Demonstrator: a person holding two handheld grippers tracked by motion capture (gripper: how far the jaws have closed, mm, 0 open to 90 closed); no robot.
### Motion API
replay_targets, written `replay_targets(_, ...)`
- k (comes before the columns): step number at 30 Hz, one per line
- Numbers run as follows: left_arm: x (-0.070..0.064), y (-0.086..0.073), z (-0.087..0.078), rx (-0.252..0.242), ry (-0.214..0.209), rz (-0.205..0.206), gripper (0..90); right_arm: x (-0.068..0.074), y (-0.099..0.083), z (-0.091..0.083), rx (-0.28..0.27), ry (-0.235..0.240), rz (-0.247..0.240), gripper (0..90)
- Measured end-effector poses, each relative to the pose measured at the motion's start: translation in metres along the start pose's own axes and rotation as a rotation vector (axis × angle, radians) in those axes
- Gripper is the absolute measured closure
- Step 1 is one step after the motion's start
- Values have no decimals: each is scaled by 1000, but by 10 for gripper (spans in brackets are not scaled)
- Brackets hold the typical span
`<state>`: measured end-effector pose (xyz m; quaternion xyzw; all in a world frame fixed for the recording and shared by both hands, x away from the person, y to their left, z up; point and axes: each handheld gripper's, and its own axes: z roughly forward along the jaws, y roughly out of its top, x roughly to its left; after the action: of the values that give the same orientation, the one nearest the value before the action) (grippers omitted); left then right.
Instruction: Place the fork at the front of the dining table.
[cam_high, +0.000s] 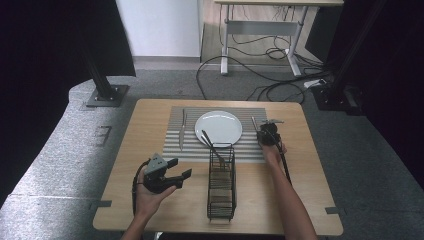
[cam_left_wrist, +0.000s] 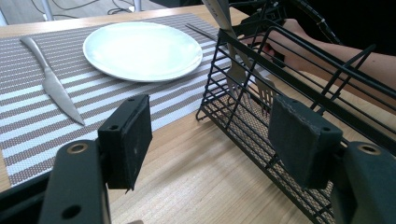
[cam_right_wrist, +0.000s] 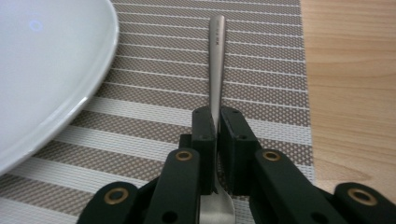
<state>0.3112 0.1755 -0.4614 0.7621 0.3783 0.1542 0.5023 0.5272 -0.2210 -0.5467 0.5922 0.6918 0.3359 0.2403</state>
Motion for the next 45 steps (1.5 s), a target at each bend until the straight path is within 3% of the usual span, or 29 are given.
replay_targets(3,0,0,0,0,-2,1,308,-1,3,-4,-1,48,5,709)
replay_targets(9,-1,0,0,2,-6,5,308,-10,8,-25,-8,102,7,640)
replay_targets(17,-3,1,-1,-4,-9,9,309,-23,-10,-43,15,150,34,569)
replay_targets(30,-6,2,4,5,-16,21,310,-16,-36,-45,60,223,55,548)
replay_targets(34,-6,2,4,5,-15,20,310,-11,-36,-45,56,245,50,548)
replay_targets(40,-6,2,2,1,-13,20,310,-11,-37,-46,46,220,49,538)
replay_targets(45,-4,1,3,4,-13,16,310,-15,-38,-55,12,257,48,514)
